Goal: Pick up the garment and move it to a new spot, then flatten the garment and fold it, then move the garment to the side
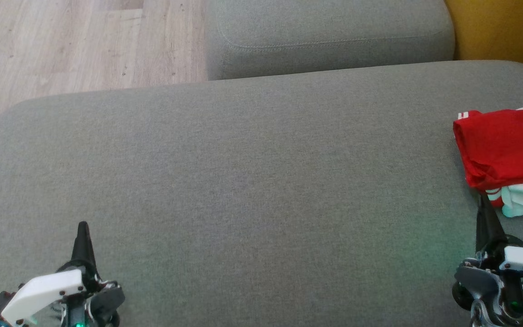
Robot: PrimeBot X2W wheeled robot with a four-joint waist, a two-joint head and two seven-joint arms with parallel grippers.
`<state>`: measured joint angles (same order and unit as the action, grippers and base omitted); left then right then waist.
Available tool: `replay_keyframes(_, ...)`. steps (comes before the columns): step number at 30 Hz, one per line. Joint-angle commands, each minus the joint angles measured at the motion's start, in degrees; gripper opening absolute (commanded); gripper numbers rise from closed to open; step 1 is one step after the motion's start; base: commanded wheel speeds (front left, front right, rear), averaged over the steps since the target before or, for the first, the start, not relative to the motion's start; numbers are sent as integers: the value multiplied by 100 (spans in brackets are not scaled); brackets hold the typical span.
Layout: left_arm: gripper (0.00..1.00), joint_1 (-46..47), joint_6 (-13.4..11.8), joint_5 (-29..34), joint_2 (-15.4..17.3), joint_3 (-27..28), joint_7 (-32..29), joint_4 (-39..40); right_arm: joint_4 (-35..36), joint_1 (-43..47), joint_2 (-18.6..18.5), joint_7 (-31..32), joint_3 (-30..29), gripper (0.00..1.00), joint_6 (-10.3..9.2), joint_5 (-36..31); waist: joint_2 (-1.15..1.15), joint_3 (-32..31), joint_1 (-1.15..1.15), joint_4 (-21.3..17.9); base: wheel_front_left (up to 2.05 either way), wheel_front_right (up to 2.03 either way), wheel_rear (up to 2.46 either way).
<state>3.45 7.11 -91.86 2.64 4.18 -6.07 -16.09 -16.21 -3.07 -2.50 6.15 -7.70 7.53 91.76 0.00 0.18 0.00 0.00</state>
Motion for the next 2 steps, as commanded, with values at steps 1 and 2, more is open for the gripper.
replay_keyframes(1,0,274,37,-31,23,233,-41,203,219,-312,-38,34,118,0,-4,40,0,0,0,0,0,0,0)
replay_keyframes(2,0,274,37,-31,23,233,-41,203,219,-312,-38,34,118,0,-4,41,0,0,0,0,0,0,0)
